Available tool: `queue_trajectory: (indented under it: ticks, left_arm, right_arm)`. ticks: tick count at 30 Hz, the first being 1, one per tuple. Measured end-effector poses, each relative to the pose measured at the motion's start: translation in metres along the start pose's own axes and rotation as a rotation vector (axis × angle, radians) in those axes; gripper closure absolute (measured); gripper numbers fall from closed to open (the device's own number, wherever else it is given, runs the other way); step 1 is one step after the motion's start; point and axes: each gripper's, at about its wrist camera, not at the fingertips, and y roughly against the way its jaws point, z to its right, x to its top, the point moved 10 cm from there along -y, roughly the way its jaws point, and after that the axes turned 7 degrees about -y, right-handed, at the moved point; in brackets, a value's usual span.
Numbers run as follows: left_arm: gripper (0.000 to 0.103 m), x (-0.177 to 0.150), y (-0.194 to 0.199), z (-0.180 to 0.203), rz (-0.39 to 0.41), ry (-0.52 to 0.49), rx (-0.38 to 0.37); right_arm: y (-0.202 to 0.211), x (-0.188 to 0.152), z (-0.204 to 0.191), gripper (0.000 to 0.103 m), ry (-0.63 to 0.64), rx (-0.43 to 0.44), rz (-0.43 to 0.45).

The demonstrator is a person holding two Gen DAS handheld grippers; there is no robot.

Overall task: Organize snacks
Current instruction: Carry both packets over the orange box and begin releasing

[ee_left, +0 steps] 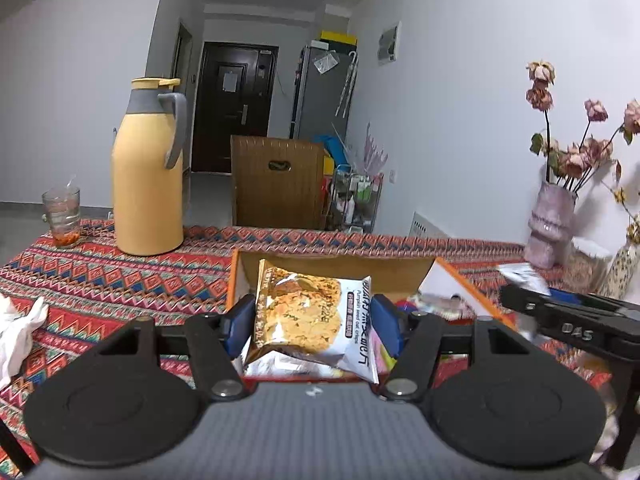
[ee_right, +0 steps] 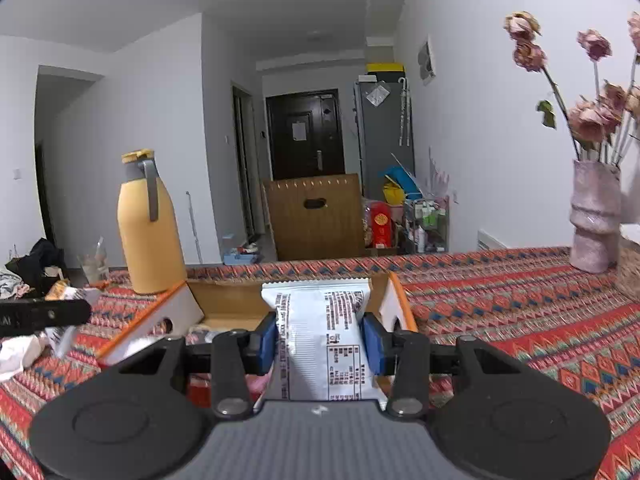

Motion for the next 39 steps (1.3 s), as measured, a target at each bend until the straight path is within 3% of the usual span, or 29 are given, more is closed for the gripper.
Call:
queue_trajectory:
  ticks: [10, 15, 21, 29, 31, 35, 38, 39]
  left_arm:
    - [0.040, 0.033, -0.035, 0.004, 0.037, 0.033, 0.036]
    - [0.040, 0.036, -0.059, 0.000, 0.034, 0.053, 0.107]
    - [0.040, 0.016, -0.081, -0.014, 0.016, 0.071, 0.189]
    - [0.039, -0.006, -0.097, -0.020, -0.047, 0.066, 0.183]
    - [0.036, -0.008, -0.098, -0.020, -0.050, 0.071, 0.178]
    - [0.012, -0.006, -0.092, -0.019, -0.018, 0.082, 0.160]
    - [0.000, -0.001, -0.085, -0.020, 0.015, 0.087, 0.169]
    - [0.000, -0.001, -0.084, -0.021, 0.020, 0.086, 0.172]
  right_arm:
    - [-0.048, 0.030, -0.023, 0.060, -0.013, 0.020, 0.014]
    - [-0.076, 0.032, -0.026, 0.060, -0.029, 0.003, 0.015]
    - [-0.096, 0.015, -0.021, 0.060, -0.018, -0.019, 0.015]
    - [-0.112, -0.007, -0.018, 0.060, -0.013, -0.027, -0.044]
    - [-0.115, -0.010, -0.019, 0.060, -0.006, -0.031, -0.053]
    - [-0.114, -0.014, -0.020, 0.057, 0.006, -0.026, -0.065]
    - [-0.112, -0.015, -0.017, 0.034, 0.004, -0.031, -0.067]
    - [-0.112, -0.015, -0.016, 0.017, 0.000, -0.032, -0.066]
